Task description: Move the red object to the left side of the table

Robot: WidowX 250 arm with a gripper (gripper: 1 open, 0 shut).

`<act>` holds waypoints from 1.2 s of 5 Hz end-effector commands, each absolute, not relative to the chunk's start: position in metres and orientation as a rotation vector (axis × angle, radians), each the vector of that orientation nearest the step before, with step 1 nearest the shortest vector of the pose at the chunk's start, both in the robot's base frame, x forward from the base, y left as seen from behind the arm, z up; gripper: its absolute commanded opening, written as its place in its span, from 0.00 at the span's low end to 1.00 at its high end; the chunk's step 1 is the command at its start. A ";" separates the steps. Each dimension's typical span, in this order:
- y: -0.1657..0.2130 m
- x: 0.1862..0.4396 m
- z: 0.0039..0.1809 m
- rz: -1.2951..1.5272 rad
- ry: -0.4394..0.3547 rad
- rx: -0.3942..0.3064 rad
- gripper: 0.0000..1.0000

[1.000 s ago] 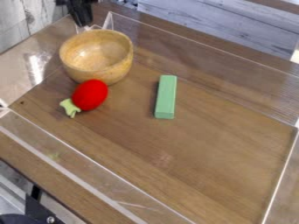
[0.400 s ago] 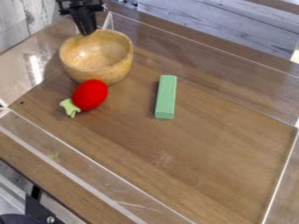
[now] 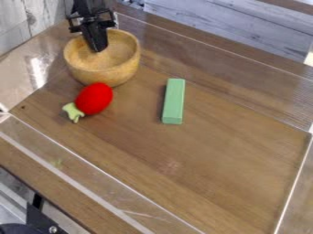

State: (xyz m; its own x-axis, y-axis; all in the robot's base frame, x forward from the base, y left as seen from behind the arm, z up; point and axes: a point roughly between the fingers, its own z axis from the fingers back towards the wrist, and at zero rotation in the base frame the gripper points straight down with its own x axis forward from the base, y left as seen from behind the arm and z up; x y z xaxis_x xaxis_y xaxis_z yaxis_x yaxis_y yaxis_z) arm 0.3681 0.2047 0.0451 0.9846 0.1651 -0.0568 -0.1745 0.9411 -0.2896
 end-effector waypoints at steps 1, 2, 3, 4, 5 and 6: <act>0.211 0.369 0.055 0.178 -0.006 -0.261 1.00; 0.207 0.362 0.063 0.163 0.017 -0.256 1.00; 0.199 0.353 0.065 0.144 0.052 -0.266 0.00; 0.202 0.347 0.061 0.144 0.084 -0.276 1.00; 0.206 0.343 0.057 0.151 0.117 -0.288 1.00; 0.199 0.335 0.047 0.163 0.145 -0.301 1.00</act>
